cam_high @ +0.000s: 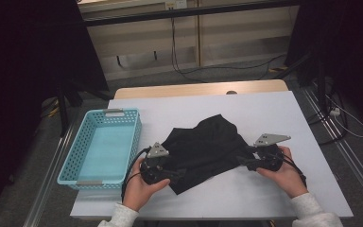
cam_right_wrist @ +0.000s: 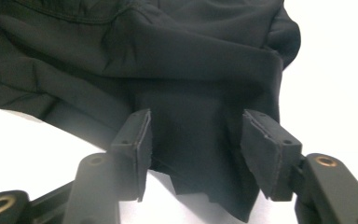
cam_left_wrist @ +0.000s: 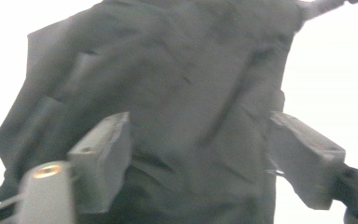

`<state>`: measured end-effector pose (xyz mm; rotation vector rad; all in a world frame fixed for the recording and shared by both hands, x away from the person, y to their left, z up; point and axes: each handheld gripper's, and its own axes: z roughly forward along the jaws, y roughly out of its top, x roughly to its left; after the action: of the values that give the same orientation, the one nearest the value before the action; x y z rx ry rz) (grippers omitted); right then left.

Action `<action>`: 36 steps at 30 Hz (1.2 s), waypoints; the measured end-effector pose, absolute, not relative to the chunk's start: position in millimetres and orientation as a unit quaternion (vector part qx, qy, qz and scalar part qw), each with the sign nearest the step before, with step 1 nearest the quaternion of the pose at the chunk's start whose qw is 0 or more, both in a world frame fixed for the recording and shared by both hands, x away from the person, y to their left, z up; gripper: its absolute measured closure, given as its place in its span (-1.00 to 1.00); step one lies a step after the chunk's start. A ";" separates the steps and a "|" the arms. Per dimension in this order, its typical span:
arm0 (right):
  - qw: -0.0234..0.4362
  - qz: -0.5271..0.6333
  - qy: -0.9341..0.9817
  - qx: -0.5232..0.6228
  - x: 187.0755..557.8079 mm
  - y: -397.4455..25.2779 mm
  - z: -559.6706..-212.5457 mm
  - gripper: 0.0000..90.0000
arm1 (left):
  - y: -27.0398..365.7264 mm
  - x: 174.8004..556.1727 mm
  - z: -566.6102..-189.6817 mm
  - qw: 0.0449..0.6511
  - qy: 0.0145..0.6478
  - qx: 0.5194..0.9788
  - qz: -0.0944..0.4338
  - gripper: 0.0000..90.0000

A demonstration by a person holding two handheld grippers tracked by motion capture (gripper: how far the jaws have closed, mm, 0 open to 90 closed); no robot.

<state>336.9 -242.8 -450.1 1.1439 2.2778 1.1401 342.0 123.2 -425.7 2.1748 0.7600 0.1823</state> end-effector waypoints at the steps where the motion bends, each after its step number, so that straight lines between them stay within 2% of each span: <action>1: 0.175 0.403 0.802 0.405 336.6 -243.5 -449.6 -0.10 | 122.1 338.4 -426.7 0.401 0.301 0.862 0.072 -0.33; 3: 0.179 0.404 0.800 0.407 335.9 -245.2 -448.5 -0.16 | 120.4 334.0 -428.4 0.376 0.295 0.876 0.066 -0.09; 6: 0.183 0.404 0.797 0.409 335.5 -247.0 -447.8 -0.21 | 118.7 330.2 -436.1 0.361 0.293 0.883 0.053 0.14; 9: 0.189 0.399 0.798 0.410 335.1 -248.1 -447.5 -0.23 | 119.6 331.5 -448.0 0.343 0.296 0.890 0.054 0.18; 10: 0.194 0.395 0.799 0.410 334.9 -248.1 -447.5 -0.24 | 120.8 332.9 -449.2 0.354 0.298 0.885 0.053 0.21; 15: 0.195 0.394 0.799 0.410 334.4 -248.2 -448.2 -0.26 | 118.8 336.3 -447.7 0.339 0.315 0.885 0.051 0.75; 17: 0.200 0.390 0.800 0.411 334.2 -248.1 -447.9 -0.26 | 118.2 338.1 -446.6 0.345 0.324 0.879 0.048 0.91; 20: 0.210 0.383 0.799 0.414 333.8 -248.4 -446.9 -0.26 | 124.8 343.2 -434.5 0.385 0.342 0.856 0.051 0.97; 23: 0.213 0.382 0.799 0.412 332.7 -248.6 -446.9 -0.27 | 139.7 350.1 -414.9 0.447 0.374 0.810 0.063 0.98; 26: 0.212 0.379 0.804 0.406 331.5 -246.5 -447.5 -0.27 | 155.3 359.0 -401.4 0.478 0.403 0.776 0.081 0.98; 33: 0.216 0.389 0.808 0.386 327.9 -238.6 -440.6 -0.22 | 172.3 372.0 -395.3 0.496 0.439 0.743 0.094 0.98; 36: 0.209 0.402 0.808 0.377 326.7 -236.4 -439.6 -0.05 | 177.5 373.5 -395.0 0.497 0.449 0.736 0.101 0.98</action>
<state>326.7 -236.4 -439.6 1.0481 2.2476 1.1193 373.5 177.5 -395.0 1.7814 1.0871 0.2457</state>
